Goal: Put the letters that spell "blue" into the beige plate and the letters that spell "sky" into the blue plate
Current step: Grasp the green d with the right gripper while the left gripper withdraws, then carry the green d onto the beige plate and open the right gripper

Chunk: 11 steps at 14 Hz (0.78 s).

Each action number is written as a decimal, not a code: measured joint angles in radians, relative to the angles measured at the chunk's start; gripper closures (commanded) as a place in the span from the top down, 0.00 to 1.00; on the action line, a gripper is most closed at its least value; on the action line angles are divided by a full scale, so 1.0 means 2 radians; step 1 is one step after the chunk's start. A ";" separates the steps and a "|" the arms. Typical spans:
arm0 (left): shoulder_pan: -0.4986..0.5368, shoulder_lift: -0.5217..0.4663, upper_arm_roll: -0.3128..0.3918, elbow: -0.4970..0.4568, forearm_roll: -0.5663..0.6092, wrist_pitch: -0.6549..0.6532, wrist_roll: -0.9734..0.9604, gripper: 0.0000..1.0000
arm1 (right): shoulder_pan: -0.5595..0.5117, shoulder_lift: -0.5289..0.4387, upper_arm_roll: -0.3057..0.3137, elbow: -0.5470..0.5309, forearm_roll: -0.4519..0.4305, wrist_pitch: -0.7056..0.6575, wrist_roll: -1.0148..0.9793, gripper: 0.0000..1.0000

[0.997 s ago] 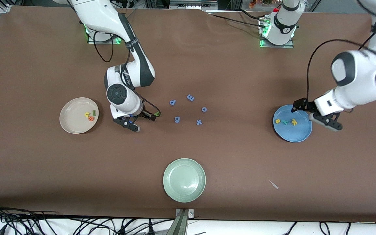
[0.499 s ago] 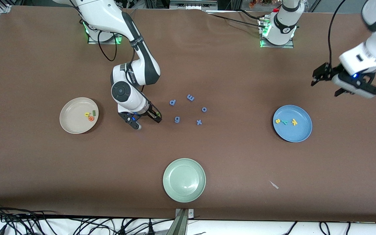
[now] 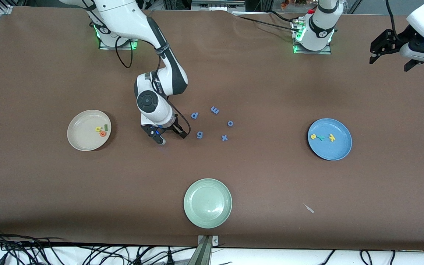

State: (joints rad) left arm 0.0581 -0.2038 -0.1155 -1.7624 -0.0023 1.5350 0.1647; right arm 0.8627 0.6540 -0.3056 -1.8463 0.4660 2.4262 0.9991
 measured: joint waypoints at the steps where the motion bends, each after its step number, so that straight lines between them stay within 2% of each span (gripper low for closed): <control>1: 0.000 0.006 -0.002 0.000 0.000 0.000 -0.008 1.00 | 0.000 0.002 0.000 0.000 0.000 0.001 0.000 0.45; 3: -0.001 0.017 -0.005 0.003 0.000 0.000 -0.014 1.00 | 0.000 0.004 0.000 0.000 0.000 0.001 -0.002 0.27; 5: -0.001 0.024 -0.009 0.007 0.000 0.000 -0.018 1.00 | 0.000 0.003 0.000 0.000 0.000 0.001 -0.002 0.15; 11: -0.003 0.038 -0.015 0.028 0.001 -0.002 -0.019 1.00 | 0.000 0.001 0.000 0.000 0.000 0.001 -0.010 0.00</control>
State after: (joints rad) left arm 0.0525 -0.1285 -0.1446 -1.7070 -0.0001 1.5319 0.1267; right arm 0.8628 0.6568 -0.3066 -1.8454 0.4659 2.4273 0.9799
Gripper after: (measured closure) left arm 0.000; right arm 0.731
